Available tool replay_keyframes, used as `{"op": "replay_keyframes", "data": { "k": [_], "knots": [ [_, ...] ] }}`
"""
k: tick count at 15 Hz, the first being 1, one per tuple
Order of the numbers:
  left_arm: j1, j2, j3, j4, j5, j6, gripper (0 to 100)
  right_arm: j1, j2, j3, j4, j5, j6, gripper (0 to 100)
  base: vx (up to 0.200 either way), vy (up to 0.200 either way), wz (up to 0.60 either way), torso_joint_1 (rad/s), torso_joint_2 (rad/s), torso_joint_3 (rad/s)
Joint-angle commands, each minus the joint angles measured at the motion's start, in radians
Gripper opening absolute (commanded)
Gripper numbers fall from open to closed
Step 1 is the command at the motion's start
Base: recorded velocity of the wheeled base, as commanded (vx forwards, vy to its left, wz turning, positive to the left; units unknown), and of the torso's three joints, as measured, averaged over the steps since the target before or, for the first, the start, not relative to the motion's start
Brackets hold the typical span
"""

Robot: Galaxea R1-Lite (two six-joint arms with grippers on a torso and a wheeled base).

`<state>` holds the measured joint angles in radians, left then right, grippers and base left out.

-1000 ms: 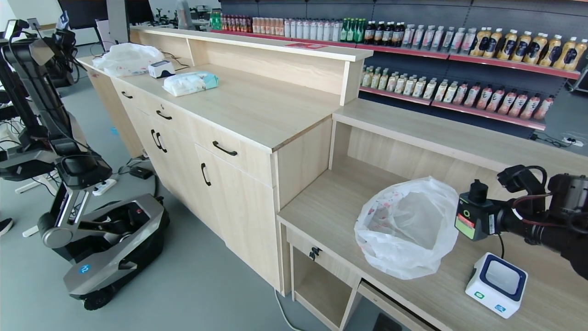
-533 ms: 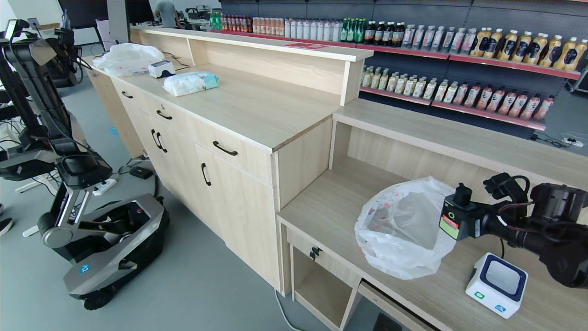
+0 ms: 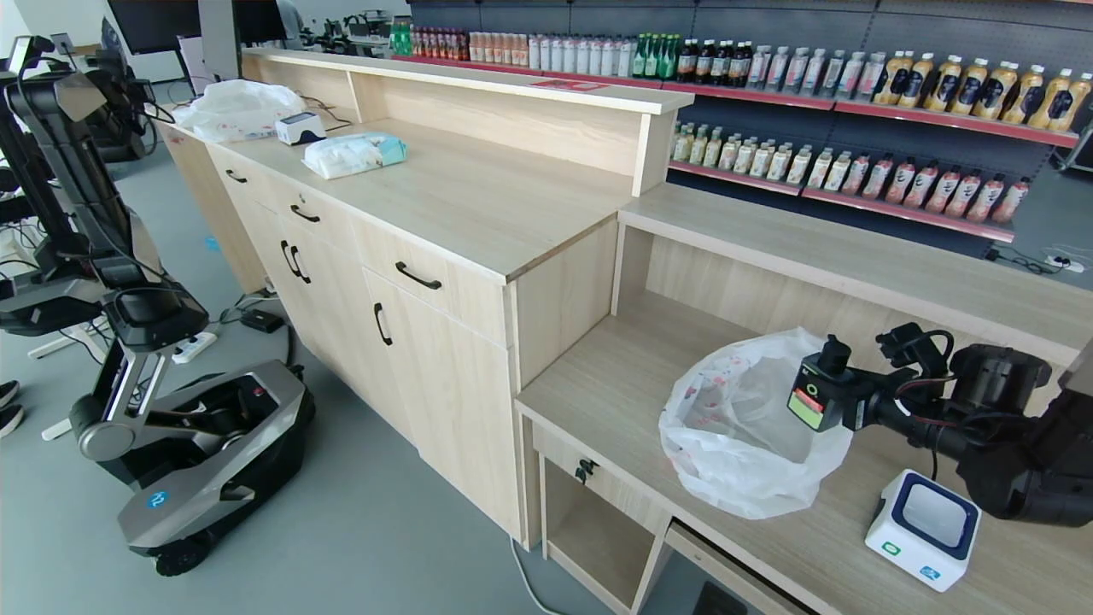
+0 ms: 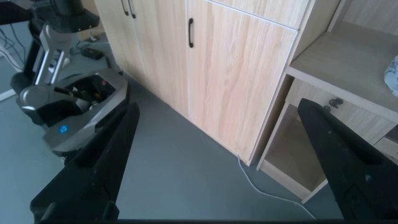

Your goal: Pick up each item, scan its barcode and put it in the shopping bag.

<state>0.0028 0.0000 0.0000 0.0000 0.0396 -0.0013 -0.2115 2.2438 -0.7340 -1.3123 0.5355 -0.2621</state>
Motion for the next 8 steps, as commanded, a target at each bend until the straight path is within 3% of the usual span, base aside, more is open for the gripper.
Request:
{"op": "replay_keyframes", "data": {
  "k": [1, 8],
  "knots": [
    [0.000, 0.000, 0.000, 0.000, 0.000, 0.000, 100, 0.000, 0.086, -0.068, -0.008, 0.001, 0.014, 0, 0.000, 0.000, 0.00, 0.000, 0.00, 0.000],
    [0.000, 0.000, 0.000, 0.000, 0.000, 0.000, 100, 0.000, 0.214, -0.185, -0.031, 0.001, 0.017, 0, 0.000, 0.000, 0.00, 0.000, 0.00, 0.000]
  ]
}}
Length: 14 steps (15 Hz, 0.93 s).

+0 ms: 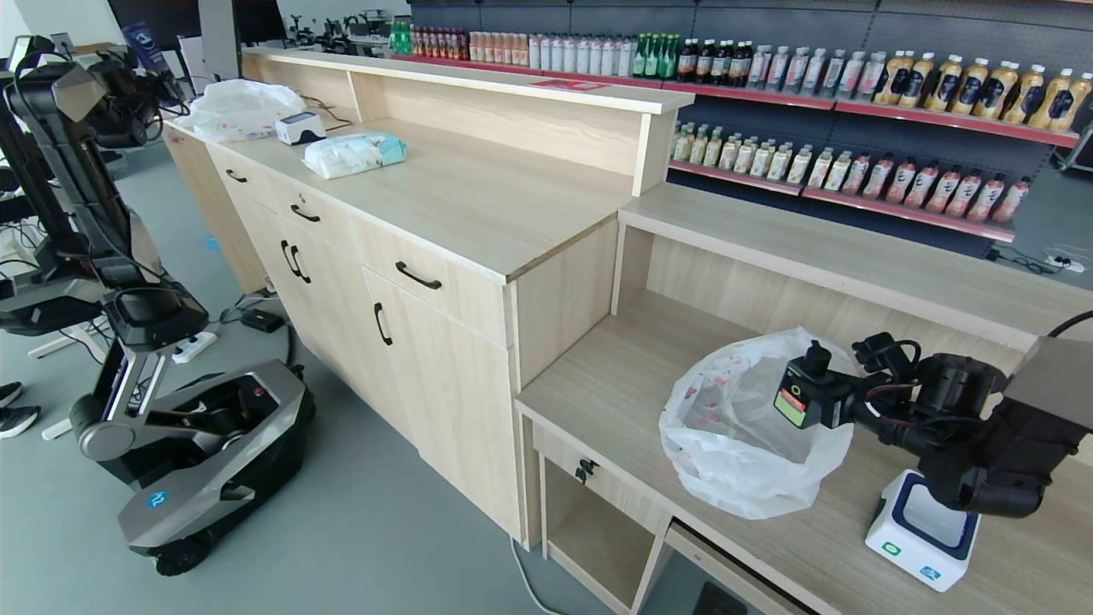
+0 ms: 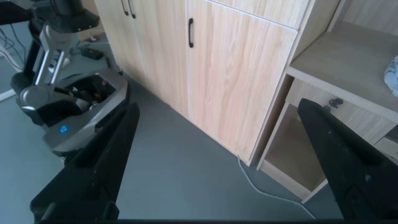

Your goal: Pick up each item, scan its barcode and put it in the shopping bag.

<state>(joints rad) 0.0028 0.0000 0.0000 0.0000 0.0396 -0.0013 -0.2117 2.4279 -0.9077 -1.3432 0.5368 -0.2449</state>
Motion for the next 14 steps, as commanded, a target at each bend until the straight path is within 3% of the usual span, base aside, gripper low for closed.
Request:
{"op": "replay_keyframes", "data": {
  "k": [1, 14],
  "knots": [
    [0.000, 0.000, 0.000, 0.000, 0.000, 0.000, 100, 0.000, 0.034, -0.016, -0.001, 0.002, -0.001, 0, 0.000, 0.000, 0.00, 0.000, 0.00, 0.000],
    [0.000, 0.000, 0.000, 0.000, 0.000, 0.000, 100, 0.003, 0.065, -0.022, 0.002, 0.040, -0.010, 0, 0.000, 0.000, 0.00, 0.000, 0.00, 0.000]
  ]
}}
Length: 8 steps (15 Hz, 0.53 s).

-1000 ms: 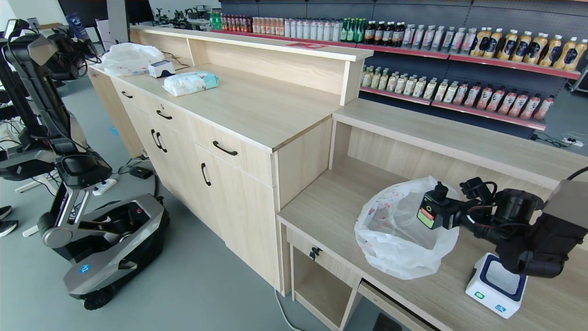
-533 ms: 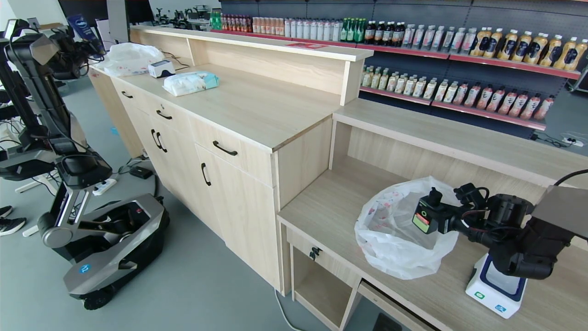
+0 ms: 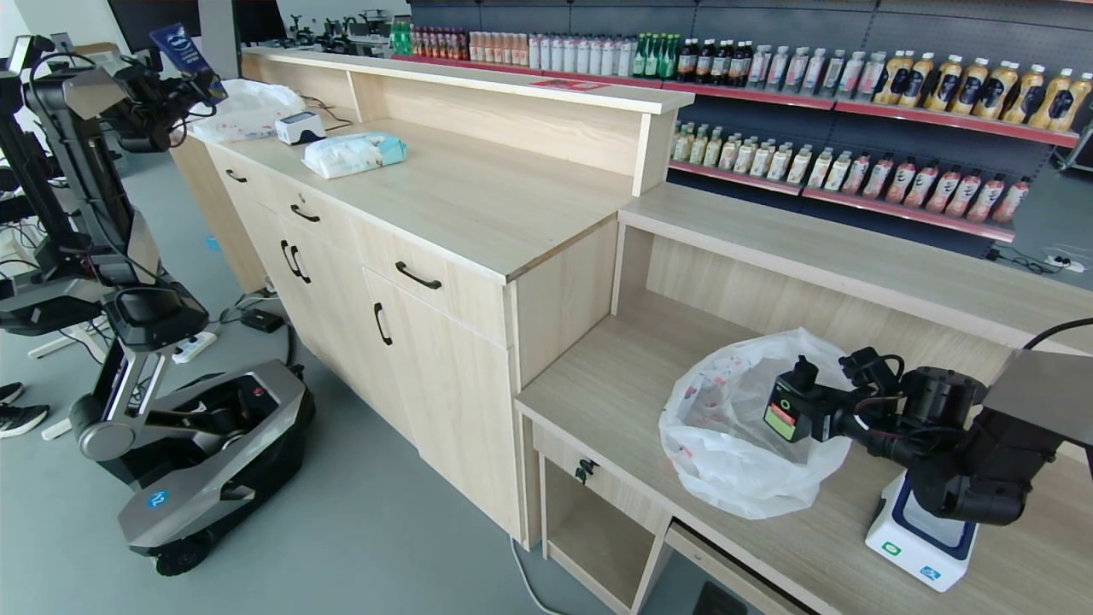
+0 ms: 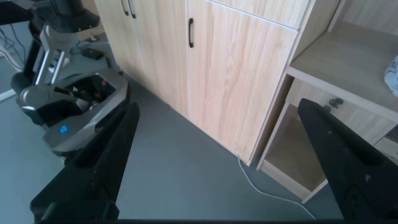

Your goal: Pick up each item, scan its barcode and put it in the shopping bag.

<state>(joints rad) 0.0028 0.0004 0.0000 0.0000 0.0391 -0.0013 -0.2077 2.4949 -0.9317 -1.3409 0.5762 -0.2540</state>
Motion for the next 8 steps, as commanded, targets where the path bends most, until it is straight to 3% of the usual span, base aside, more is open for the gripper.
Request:
{"op": "replay_keyframes", "data": {
  "k": [1, 8],
  "knots": [
    [0.000, 0.000, 0.000, 0.000, 0.001, 0.000, 100, -0.002, -0.002, 0.014, -0.001, 0.001, -0.001, 0, 0.000, 0.000, 0.00, 0.000, 0.00, 0.000],
    [0.000, 0.000, 0.000, 0.000, 0.001, 0.000, 100, -0.002, -0.008, 0.022, 0.000, 0.002, -0.002, 0, 0.000, 0.000, 0.00, 0.000, 0.00, 0.000]
  ]
}}
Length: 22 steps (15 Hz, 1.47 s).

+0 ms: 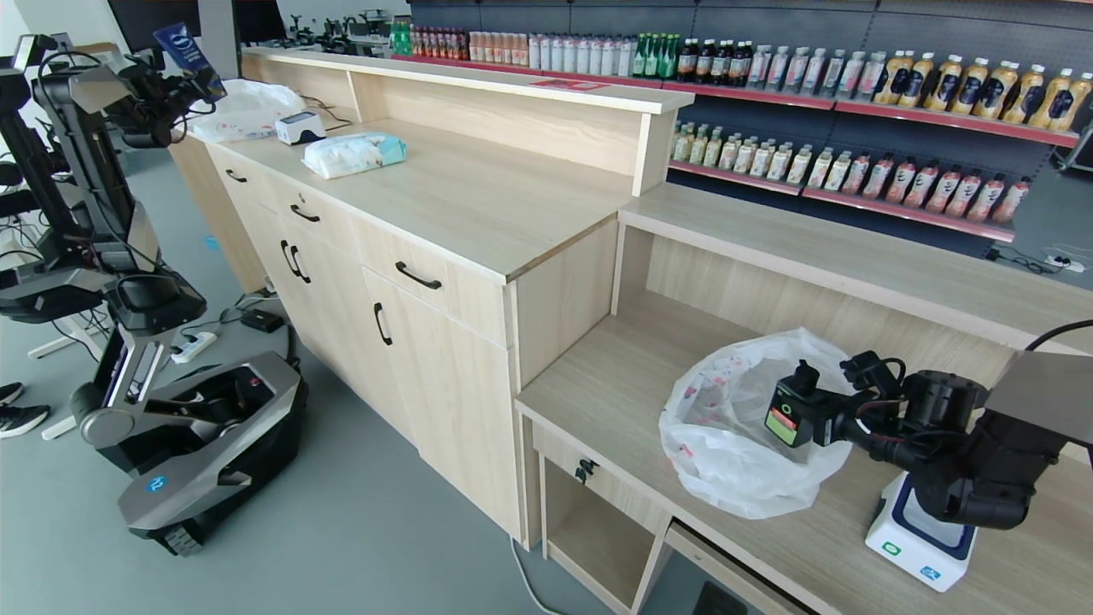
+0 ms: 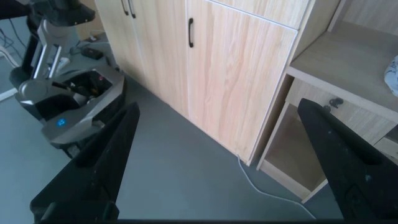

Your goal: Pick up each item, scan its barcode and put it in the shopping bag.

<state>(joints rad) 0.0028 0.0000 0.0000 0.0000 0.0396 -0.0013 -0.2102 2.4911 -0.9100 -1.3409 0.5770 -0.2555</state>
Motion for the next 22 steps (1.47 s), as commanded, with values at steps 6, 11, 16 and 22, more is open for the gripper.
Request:
{"op": "replay_keyframes", "data": {
  "k": [6, 11, 16, 22],
  "knots": [
    [0.000, 0.000, 0.000, 0.000, 0.000, 0.000, 100, -0.001, -0.011, 0.003, 0.003, 0.000, -0.001, 100, 0.000, 0.000, 0.00, 0.000, 0.00, 0.000],
    [0.000, 0.000, 0.000, 0.000, 0.000, 0.000, 100, 0.005, -0.198, 0.049, 0.115, 0.003, 0.004, 100, 0.000, 0.000, 0.00, 0.000, 0.00, 0.000],
    [0.000, 0.000, 0.000, 0.000, 0.000, 0.000, 100, 0.026, -0.739, 0.263, 0.368, 0.000, -0.195, 100, 0.000, 0.000, 0.00, 0.000, 0.00, 0.000],
    [0.000, 0.000, 0.000, 0.000, 0.000, 0.000, 100, 0.055, -1.097, 0.207, 0.532, -0.086, -0.358, 100, 0.000, 0.000, -0.40, 0.000, 0.00, 0.002]
  ]
}}
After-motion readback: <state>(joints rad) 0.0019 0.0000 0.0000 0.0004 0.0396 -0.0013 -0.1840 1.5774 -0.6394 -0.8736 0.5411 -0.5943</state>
